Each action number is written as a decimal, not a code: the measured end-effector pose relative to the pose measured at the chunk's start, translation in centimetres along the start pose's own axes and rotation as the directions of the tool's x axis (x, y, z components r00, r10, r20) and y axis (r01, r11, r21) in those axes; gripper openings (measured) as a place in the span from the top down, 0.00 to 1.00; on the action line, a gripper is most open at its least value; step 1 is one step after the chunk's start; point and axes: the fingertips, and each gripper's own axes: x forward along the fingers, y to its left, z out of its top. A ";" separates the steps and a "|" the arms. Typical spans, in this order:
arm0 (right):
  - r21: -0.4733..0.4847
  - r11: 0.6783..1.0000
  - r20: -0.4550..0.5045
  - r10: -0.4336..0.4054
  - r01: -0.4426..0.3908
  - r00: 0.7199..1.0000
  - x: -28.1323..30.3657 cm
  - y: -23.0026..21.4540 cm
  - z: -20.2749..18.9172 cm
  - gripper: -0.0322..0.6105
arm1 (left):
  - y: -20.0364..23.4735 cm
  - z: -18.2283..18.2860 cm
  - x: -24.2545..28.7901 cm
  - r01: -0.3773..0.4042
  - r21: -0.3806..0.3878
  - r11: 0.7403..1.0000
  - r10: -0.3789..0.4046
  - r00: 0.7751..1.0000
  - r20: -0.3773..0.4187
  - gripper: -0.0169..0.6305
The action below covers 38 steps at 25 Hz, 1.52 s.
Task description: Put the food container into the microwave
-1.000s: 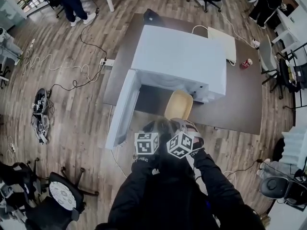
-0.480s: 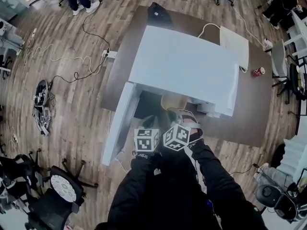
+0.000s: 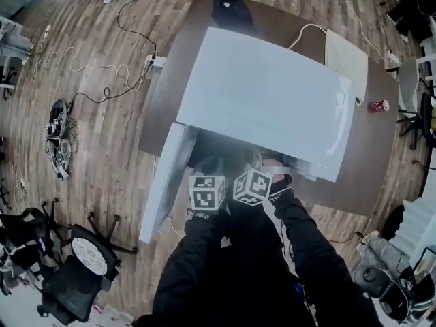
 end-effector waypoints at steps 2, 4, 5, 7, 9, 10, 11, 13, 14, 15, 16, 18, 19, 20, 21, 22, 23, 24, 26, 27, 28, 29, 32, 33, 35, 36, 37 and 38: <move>-0.019 1.000 -0.001 -0.005 0.005 1.000 0.8 -0.2 -0.1 0.89 | 0.3 -0.1 0.4 -0.009 0.000 1.000 0.009 1.000 -0.002 0.92; -0.022 1.000 -0.002 -0.003 0.003 1.000 1.3 -0.5 -0.1 0.89 | 0.6 -0.1 0.7 -0.019 -0.008 1.000 0.019 1.000 -0.006 0.92; -0.020 1.000 -0.003 0.001 -0.002 1.000 1.5 -0.6 -0.1 0.89 | 0.8 -0.1 0.8 -0.023 -0.012 1.000 0.023 1.000 -0.008 0.92; -0.022 1.000 -0.001 0.011 -0.011 1.000 1.8 -0.7 0.0 0.89 | 1.0 -0.1 0.9 -0.028 -0.020 0.999 0.028 1.000 -0.012 0.92; -0.028 1.000 0.000 0.014 -0.014 1.000 2.2 -0.9 0.1 0.89 | 1.2 0.1 1.1 -0.031 -0.026 0.999 0.030 0.999 -0.017 0.92; -0.029 0.999 0.000 0.013 -0.013 1.000 2.3 -1.0 0.1 0.89 | 1.3 0.1 1.1 -0.032 -0.029 0.999 0.031 0.999 -0.019 0.92; -0.029 1.000 -0.001 0.009 -0.009 1.000 2.4 -1.1 0.1 0.89 | 1.3 0.2 1.2 -0.033 -0.031 0.999 0.032 0.999 -0.020 0.92; -0.022 1.000 -0.001 -0.005 0.005 1.000 2.4 -1.2 0.1 0.89 | 1.5 0.1 1.1 -0.033 -0.035 0.999 0.032 0.999 -0.021 0.92; -0.015 1.000 0.001 -0.012 0.012 1.000 2.3 -1.1 0.2 0.87 | 1.5 -0.1 1.0 -0.033 -0.035 0.999 0.033 0.999 -0.020 0.92; -0.007 1.000 0.005 -0.017 0.017 1.000 2.1 -1.0 0.2 0.85 | 1.6 -0.3 0.9 -0.033 -0.035 0.999 0.033 0.999 -0.021 0.92; 0.000 1.000 0.009 -0.021 0.021 1.000 2.0 -0.8 0.3 0.82 | 1.7 -0.4 0.7 -0.033 -0.035 0.999 0.032 0.999 -0.021 0.92; 0.013 0.999 0.016 -0.030 0.030 0.999 1.7 -0.8 0.6 0.79 | 1.9 -0.5 0.4 -0.030 -0.033 0.999 0.029 0.999 -0.022 0.92; 0.021 0.999 0.019 -0.035 0.035 0.999 1.5 -0.8 0.7 0.78 | 1.9 -0.4 0.3 -0.027 -0.029 0.999 0.027 0.999 -0.021 0.92; 0.033 0.999 0.022 -0.040 0.039 0.999 1.3 -0.9 0.9 0.78 | 1.9 -0.3 0.1 -0.024 -0.025 0.999 0.024 1.000 -0.020 0.92; 0.046 0.998 0.026 -0.046 0.044 0.999 0.9 -0.9 1.0 0.78 | 1.9 -0.3 -0.1 -0.021 -0.019 1.000 0.020 1.000 -0.019 0.92; 0.059 0.997 0.031 -0.053 0.051 0.998 0.6 -0.9 1.2 0.78 | 1.8 -0.4 -0.3 -0.018 -0.012 1.000 0.017 1.000 -0.018 0.92; 0.072 0.996 0.036 -0.062 0.059 0.997 0.1 -0.8 1.3 0.78 | 1.7 -0.6 -0.5 -0.015 -0.004 1.000 0.015 1.000 -0.016 0.92; 0.086 0.994 0.043 -0.074 0.070 0.996 -0.3 -0.6 1.4 0.78 | 1.6 -0.7 -0.7 -0.011 0.005 1.000 0.011 1.000 -0.012 0.92; 0.123 0.988 0.055 -0.102 0.095 0.993 -1.5 -0.3 1.7 0.78 | 1.3 -0.8 -1.4 0.002 0.016 1.000 -0.002 1.000 0.004 0.92; 0.149 0.983 0.061 -0.120 0.109 0.991 -2.3 -0.1 1.9 0.79 | 1.0 -0.9 -1.9 0.009 0.021 1.000 -0.010 1.000 0.012 0.92; 0.180 0.976 0.065 -0.138 0.124 0.988 -3.2 0.1 2.2 0.81 | 0.8 -1.0 -2.4 0.017 0.028 0.999 -0.017 1.000 0.020 0.92; 0.214 0.967 0.067 -0.157 0.139 0.985 -4.1 0.2 2.4 0.82 | 0.6 -1.0 -3.1 0.024 0.037 0.999 -0.025 0.999 0.028 0.92; 0.320 0.931 0.069 -0.211 0.179 0.975 -7.0 0.6 3.2 0.87 | -0.2 -0.9 -5.2 0.047 0.066 0.997 -0.051 0.997 0.059 0.92; 0.349 0.918 0.072 -0.228 0.189 0.971 -8.0 0.8 3.4 0.88 | -0.6 -0.8 -6.0 0.056 0.074 0.996 -0.061 0.995 0.073 0.92; 0.401 0.893 0.079 -0.255 0.204 0.964 -9.9 1.4 3.8 0.90 | -1.2 -0.8 -7.6 0.067 0.085 0.994 -0.075 0.992 0.100 0.92; 0.429 0.879 0.080 -0.266 0.207 0.961 -10.9 1.9 4.0 0.91 | -1.5 -1.0 -8.5 0.070 0.088 0.994 -0.079 0.991 0.108 0.92; 0.462 0.862 0.081 -0.274 0.208 0.958 -11.9 2.4 4.1 0.91 | -1.9 -1.3 -9.4 0.074 0.093 0.993 -0.084 0.990 0.116 0.92; 0.497 0.843 0.081 -0.284 0.208 0.955 -12.9 2.9 4.3 0.91 | -2.3 -1.5 -10.4 0.078 0.102 0.992 -0.090 0.988 0.124 0.92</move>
